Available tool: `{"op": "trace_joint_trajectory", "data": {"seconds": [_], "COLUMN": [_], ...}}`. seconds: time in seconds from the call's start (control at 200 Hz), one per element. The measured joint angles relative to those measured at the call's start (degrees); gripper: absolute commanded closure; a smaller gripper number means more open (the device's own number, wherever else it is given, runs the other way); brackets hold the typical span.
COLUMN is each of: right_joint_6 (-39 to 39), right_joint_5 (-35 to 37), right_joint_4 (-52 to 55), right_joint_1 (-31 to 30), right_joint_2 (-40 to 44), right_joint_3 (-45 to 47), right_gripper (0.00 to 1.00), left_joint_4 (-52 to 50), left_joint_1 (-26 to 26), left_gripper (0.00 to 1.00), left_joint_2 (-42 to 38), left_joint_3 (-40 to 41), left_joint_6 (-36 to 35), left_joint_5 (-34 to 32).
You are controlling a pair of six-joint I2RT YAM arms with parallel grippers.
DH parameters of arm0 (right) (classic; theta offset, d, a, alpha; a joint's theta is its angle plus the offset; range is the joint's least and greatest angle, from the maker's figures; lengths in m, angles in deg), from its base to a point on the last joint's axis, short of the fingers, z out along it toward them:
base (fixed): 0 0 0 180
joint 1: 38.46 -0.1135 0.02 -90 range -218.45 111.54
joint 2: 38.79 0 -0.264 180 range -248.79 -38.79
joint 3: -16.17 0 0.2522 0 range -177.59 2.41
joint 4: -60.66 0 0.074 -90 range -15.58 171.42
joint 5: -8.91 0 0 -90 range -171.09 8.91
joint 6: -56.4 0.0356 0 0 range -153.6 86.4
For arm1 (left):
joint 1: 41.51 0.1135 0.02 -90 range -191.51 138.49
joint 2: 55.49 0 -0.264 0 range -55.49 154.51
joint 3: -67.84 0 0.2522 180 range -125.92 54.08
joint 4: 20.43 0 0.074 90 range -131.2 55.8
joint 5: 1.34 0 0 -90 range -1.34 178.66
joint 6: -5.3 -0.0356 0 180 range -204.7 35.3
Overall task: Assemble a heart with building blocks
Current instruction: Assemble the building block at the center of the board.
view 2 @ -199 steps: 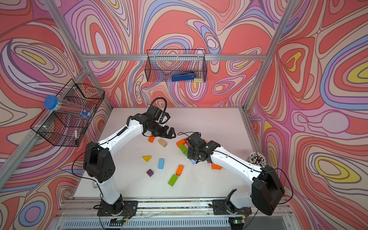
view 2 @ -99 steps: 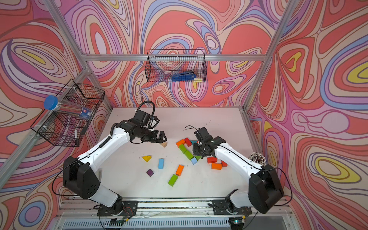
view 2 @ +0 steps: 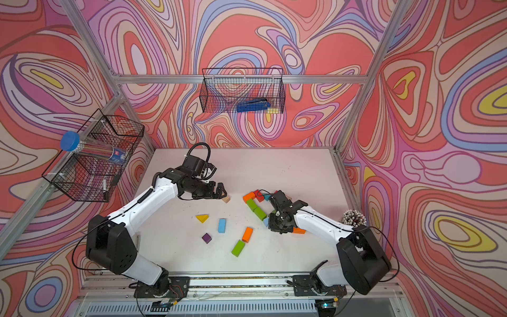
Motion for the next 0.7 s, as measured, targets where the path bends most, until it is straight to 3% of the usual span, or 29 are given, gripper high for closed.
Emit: {"op": "trace_joint_trajectory", "data": {"seconds": [0.275, 0.701], "right_joint_6": [1.4, 2.1], "right_joint_5": [0.0, 2.7], "right_joint_4": [-3.0, -2.3], "right_joint_1": [-0.1, -0.2], "right_joint_2": [-5.2, -5.4], "right_joint_3": [-1.3, -2.7], "right_gripper": [0.72, 0.72], "left_joint_4": [0.4, 0.4], "left_joint_1": [0.0, 1.2], "left_gripper": [0.02, 0.03], "left_joint_2": [-0.2, -0.4], "left_joint_3": [0.6, 2.2], "left_joint_6": [0.4, 1.4], "left_joint_5": [0.0, -0.2]}}
